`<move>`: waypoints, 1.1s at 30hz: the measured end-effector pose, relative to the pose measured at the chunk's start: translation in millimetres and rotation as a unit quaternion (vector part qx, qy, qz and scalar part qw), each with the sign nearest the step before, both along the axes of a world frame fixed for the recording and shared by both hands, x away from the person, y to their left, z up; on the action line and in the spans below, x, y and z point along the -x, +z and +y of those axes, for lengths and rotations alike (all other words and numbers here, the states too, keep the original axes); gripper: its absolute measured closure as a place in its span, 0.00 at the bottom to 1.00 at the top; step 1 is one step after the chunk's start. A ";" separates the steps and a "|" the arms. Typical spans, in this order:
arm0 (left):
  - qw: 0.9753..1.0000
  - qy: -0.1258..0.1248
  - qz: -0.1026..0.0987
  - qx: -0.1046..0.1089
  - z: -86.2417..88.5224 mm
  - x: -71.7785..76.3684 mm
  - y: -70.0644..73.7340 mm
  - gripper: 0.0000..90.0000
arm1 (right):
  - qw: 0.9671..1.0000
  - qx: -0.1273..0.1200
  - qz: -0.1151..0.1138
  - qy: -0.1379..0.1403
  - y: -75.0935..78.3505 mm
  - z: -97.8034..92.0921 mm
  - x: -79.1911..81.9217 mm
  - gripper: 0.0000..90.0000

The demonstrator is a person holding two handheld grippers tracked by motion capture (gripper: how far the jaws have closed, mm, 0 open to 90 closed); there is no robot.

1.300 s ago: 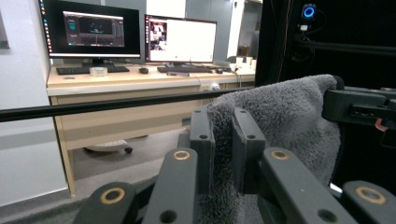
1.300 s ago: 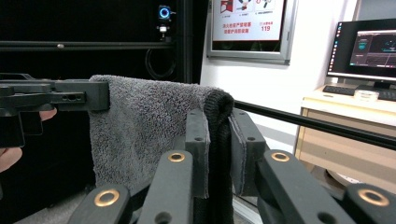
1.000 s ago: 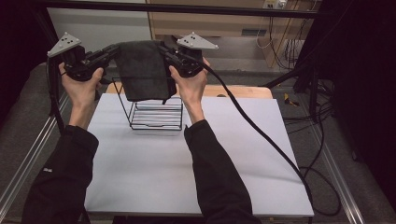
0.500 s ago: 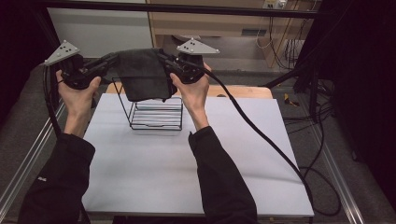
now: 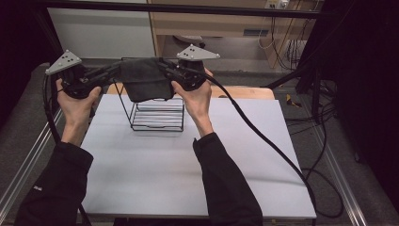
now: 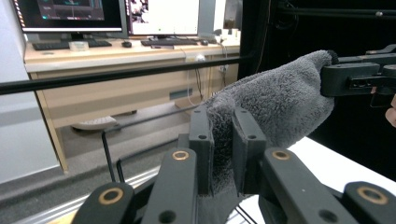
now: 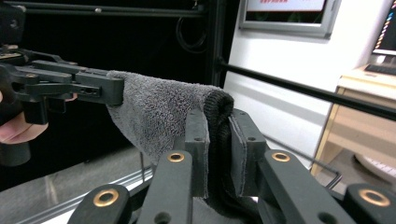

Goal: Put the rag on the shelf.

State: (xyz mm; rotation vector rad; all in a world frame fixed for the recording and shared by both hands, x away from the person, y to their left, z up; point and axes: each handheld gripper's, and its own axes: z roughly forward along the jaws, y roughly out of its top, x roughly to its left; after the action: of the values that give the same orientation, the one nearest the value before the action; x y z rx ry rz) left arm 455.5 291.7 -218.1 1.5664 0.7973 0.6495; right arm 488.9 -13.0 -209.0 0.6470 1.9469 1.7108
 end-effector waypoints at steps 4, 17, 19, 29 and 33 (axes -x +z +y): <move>1.000 -0.001 0.017 -0.004 -0.2 5.5 -3.5 0.88 | 1.000 0.008 0.008 0.010 -2.9 -2.0 4.0 0.88; 0.999 0.001 0.043 -0.025 6.3 16.1 12.4 0.77 | 0.999 0.012 0.017 0.024 -12.4 -4.6 8.7 0.88; 0.999 0.005 0.042 -0.016 7.5 15.3 19.9 0.76 | 1.000 0.013 0.016 0.024 -13.2 -4.9 9.1 0.88; 0.995 0.002 0.090 -0.040 -8.7 -4.4 25.1 0.96 | 0.999 0.032 0.005 0.035 -19.3 -4.5 12.7 0.86; 0.994 -0.011 0.099 -0.048 -11.9 -3.0 17.8 1.00 | 0.998 0.038 0.006 0.039 -20.2 -6.4 14.0 0.84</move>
State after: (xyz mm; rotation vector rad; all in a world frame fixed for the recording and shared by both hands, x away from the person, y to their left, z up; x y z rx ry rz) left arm 458.5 279.8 -200.3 1.7434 0.9056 0.5289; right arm 474.9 -19.4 -229.2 0.5615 2.0600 1.6732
